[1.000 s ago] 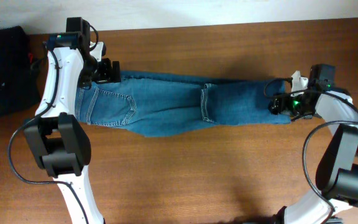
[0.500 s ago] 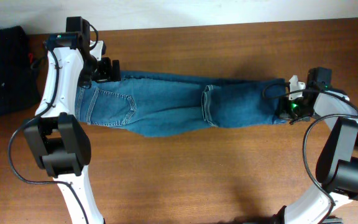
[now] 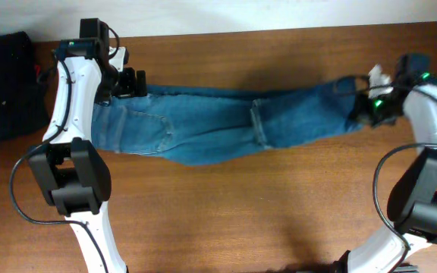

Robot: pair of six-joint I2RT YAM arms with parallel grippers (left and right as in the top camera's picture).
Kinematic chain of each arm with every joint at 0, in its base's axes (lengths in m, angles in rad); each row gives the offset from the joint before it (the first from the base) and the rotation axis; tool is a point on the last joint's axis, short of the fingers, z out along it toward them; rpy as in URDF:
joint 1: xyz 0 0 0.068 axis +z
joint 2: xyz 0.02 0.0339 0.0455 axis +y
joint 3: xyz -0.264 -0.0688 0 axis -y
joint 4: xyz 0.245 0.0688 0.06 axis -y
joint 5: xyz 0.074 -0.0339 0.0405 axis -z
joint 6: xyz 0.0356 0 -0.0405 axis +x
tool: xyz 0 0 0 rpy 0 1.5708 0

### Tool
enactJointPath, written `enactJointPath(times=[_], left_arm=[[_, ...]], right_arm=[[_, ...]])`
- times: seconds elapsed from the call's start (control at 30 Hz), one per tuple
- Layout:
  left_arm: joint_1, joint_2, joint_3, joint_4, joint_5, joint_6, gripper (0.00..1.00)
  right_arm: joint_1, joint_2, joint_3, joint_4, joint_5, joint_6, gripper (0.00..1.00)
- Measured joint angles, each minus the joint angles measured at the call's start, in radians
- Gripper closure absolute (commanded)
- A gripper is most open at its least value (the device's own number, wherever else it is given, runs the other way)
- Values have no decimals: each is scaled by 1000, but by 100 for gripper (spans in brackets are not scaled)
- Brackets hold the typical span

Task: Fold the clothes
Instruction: 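Fold the grasped right end leftward over onto the waistband half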

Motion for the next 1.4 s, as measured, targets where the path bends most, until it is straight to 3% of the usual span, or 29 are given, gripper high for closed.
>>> enactJointPath(times=[0.2,0.37,0.5,0.9,1.4], left_arm=[[0,2,127,-47,32,-6,1],[0,2,268,-119,44,-11,1],[0,2,340,-154,44,-11,1],[24,2,352,-184,-36,-11,1],[214,2,352,-211,-48,-34,1]], right_arm=[[-40,0,211,-118,7,-58,96],[6,0,303,-182,20,-92,96],[113,0,370,-198,28,-85,96],[508,0,453,-135,29,163,96],[888,16,453,-21,82,194,96]])
